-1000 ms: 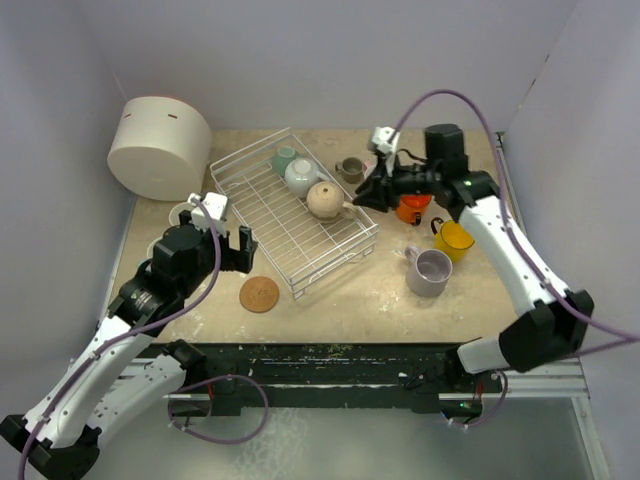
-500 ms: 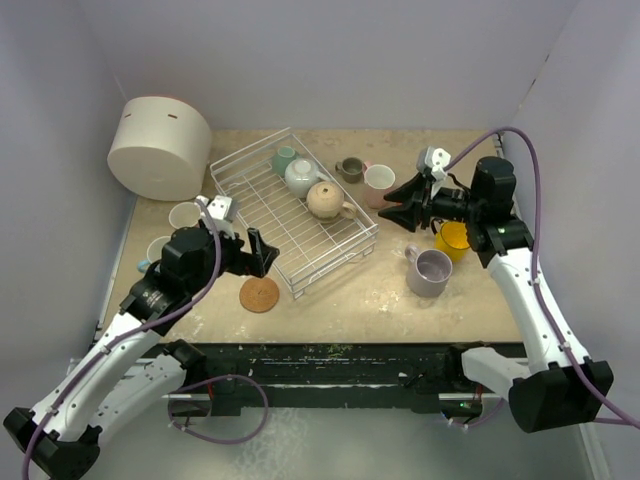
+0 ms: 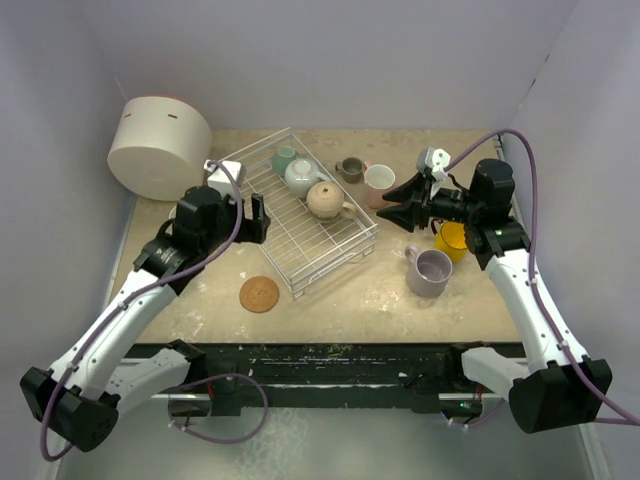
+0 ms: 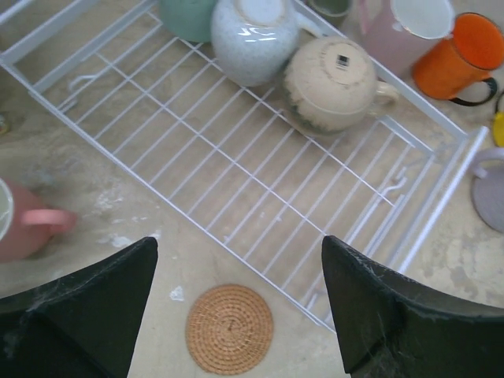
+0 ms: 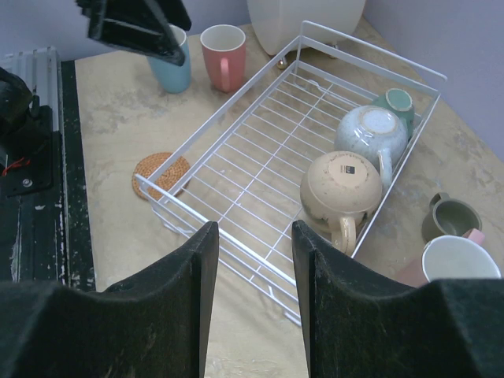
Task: Load the cups into the dish rack
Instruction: Pick up the cup at the center of the board.
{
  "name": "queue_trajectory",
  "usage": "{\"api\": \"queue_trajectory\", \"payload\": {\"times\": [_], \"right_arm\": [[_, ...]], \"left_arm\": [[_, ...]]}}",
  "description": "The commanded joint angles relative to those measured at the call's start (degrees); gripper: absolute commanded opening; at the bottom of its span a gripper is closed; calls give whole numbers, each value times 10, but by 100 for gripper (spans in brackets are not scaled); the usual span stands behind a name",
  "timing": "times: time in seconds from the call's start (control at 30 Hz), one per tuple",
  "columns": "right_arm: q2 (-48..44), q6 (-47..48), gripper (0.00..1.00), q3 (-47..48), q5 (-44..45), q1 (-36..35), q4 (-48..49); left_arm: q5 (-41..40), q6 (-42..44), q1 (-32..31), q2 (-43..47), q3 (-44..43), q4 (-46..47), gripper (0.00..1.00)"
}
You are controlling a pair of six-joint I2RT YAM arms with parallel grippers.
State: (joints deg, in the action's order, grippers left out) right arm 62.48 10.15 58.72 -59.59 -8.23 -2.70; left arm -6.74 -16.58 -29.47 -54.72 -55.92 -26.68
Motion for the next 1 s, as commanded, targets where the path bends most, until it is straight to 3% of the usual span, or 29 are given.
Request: {"api": "queue_trajectory", "payload": {"times": [0.0,0.27,0.43,0.97], "right_arm": [[-18,-6,45,-3,-8,2,29],[-22,0,45,-5,-2,2,28],[-22,5,45,-5,2,2,27],[-12,12,45,-5,0,2,22]], "left_arm": [[33,22,81,-43,-34,23,84],[188,-19,278,-133,-53,71,54],[200,-43,348,-177,-60,92,51],[-45,-171,367,-264,-85,46,46]]}}
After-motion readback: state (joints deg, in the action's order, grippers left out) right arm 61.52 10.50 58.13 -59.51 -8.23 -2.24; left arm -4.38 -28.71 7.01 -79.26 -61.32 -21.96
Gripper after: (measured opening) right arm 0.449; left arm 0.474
